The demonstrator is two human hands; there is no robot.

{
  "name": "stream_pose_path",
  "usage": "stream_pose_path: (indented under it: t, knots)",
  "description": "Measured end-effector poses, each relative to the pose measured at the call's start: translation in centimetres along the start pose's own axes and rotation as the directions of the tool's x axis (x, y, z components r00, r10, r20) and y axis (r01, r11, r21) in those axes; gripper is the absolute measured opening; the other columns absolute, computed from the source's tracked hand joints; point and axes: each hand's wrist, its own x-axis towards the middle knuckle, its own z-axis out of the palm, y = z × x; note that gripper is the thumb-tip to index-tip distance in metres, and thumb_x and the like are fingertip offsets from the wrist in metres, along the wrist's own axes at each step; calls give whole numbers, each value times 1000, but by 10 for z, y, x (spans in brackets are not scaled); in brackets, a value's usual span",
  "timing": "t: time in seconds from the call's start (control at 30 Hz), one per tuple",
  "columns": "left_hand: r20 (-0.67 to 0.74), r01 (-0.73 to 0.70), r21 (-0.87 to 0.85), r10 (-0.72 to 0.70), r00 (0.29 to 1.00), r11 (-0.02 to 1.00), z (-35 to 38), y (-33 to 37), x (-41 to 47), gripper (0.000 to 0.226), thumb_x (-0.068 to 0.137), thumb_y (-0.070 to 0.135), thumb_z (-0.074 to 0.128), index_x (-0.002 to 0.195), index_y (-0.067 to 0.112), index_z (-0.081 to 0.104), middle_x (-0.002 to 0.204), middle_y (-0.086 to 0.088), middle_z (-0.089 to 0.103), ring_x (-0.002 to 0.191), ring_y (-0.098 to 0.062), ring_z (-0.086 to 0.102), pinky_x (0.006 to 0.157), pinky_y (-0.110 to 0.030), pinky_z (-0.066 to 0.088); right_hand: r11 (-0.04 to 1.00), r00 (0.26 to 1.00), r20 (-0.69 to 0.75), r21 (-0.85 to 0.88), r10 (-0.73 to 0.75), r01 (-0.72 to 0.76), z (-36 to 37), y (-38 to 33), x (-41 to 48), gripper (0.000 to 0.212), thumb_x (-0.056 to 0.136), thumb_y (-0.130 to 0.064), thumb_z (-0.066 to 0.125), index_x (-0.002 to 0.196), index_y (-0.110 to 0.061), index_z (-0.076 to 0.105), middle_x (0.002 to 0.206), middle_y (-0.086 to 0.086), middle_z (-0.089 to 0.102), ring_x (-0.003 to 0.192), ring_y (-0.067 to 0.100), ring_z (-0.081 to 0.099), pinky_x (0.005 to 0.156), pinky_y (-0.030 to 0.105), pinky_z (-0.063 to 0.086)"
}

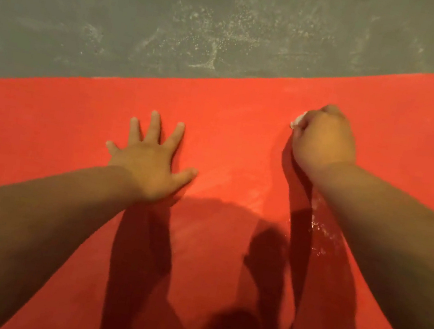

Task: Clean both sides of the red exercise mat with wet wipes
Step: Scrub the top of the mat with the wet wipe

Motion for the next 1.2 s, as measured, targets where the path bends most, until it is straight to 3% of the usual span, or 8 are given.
stream_pose_path:
  t: [0.2,0.47,0.67,0.8,0.87,0.97,1.1,1.2]
  knots:
    - [295,-38,54,20,955,998,2,43,-56,134,65,63,76,148,30,-23,150,-31,-27,136,-60,-10,113,-58,12,843,812,240,232,-533,485,7,-66,-75,18,89,-18,56,83,-10,70,90,14,62,88,34,59,76,36,44]
    - [261,84,-49,-69,963,995,8,47,-48,141,55,42,90,148,44,-16,155,-18,-27,137,-60,-5,105,-61,30,993,983,142,33,-116,112,-7,17,-9,22,94,-13,48,102,1,64,107,25,58,101,38,54,85,40,38]
    - [252,108,-26,-98,963,994,2,48,-48,140,51,44,90,146,50,-13,156,-14,-23,138,-58,0,105,-61,30,766,668,375,342,-643,545,-6,-1,-86,11,82,-12,56,87,-14,65,93,9,62,93,31,56,79,36,43]
    - [241,109,-26,-100,965,994,1,45,-47,136,54,45,89,145,52,-12,157,-13,-22,138,-58,0,109,-60,23,966,959,194,197,-207,168,-11,50,-39,16,83,-11,56,86,-14,71,97,14,65,94,35,58,82,37,43]
    - [248,113,-35,-101,963,993,2,43,-46,134,55,45,89,144,53,-12,157,-12,-23,138,-59,0,109,-60,22,978,991,135,206,19,-47,-3,48,-32,20,82,-5,53,91,-13,70,104,15,63,99,34,57,86,34,40]
    - [238,111,-37,-100,966,993,2,40,-44,134,56,43,89,143,54,-12,157,-12,-25,137,-59,-2,110,-59,20,923,938,216,335,-270,189,12,-15,-83,18,80,-5,55,87,-12,70,96,14,63,94,34,58,83,35,41]
    - [223,92,-14,-86,971,996,1,41,-42,134,57,46,88,143,53,-14,156,-13,-27,135,-62,-1,111,-59,21,682,649,264,475,-714,557,7,-35,-140,25,81,-16,43,78,-17,69,82,6,62,82,28,59,74,35,46]
    - [226,93,-20,-86,970,995,3,39,-41,134,57,46,88,143,54,-15,156,-12,-26,135,-62,-2,110,-59,22,872,867,227,332,-443,358,4,6,-88,21,79,-12,51,86,-14,70,92,12,63,93,34,57,83,35,42]
